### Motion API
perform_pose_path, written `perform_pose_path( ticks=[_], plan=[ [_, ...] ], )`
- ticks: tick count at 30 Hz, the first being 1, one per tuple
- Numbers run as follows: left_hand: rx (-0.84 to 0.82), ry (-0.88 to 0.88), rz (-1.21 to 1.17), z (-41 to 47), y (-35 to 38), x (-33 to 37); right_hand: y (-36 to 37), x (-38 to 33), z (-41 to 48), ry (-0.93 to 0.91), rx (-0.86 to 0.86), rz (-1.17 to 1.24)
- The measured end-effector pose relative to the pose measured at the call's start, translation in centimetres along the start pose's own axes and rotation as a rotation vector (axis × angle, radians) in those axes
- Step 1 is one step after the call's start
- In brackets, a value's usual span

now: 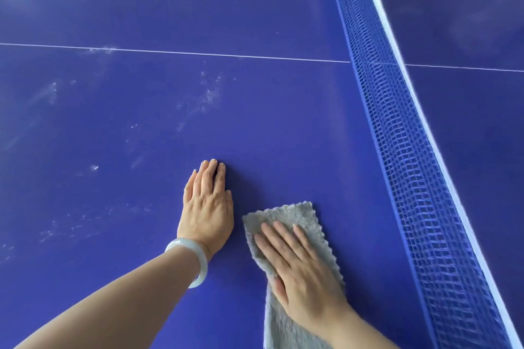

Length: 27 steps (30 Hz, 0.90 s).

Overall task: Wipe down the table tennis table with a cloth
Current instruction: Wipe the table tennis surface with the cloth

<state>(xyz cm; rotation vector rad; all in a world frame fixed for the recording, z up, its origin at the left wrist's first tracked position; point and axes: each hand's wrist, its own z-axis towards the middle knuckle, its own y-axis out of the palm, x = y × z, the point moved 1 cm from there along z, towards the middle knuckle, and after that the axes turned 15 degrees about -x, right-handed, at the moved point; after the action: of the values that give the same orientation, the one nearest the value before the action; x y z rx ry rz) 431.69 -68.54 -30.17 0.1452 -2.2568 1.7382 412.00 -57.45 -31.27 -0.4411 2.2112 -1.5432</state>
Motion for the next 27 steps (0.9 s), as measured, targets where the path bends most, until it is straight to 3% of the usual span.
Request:
perform_pose_path(
  ticks=[2,5,9,11,15,17,22,27],
  plan=[
    [-0.005,-0.009,0.008,0.0,0.0,0.0,-0.7,5.3,-2.2,0.134,0.007,0.004],
    [-0.016,-0.024,0.017,0.0,0.1,0.1,-3.3,13.1,-1.7,0.576,0.04,0.07],
    [-0.02,-0.039,0.045,0.1,0.2,0.0,-5.7,14.8,5.2,0.927,0.099,0.264],
    [-0.028,-0.042,0.053,0.0,0.2,0.3,-6.1,12.9,8.0,0.837,0.107,0.258],
    [-0.035,-0.037,0.063,-0.1,-0.3,0.3,-3.3,7.2,4.8,0.169,0.007,0.036],
    [-0.052,-0.047,0.056,-0.1,-0.5,0.4,-2.6,8.9,2.4,0.044,-0.006,0.002],
    [-0.067,-0.066,0.024,-0.4,-0.8,0.4,-4.6,14.2,5.1,0.396,0.039,0.104],
    [-0.029,0.009,0.053,0.8,-1.7,0.2,-6.0,17.3,8.6,0.458,0.04,0.086]
  ],
)
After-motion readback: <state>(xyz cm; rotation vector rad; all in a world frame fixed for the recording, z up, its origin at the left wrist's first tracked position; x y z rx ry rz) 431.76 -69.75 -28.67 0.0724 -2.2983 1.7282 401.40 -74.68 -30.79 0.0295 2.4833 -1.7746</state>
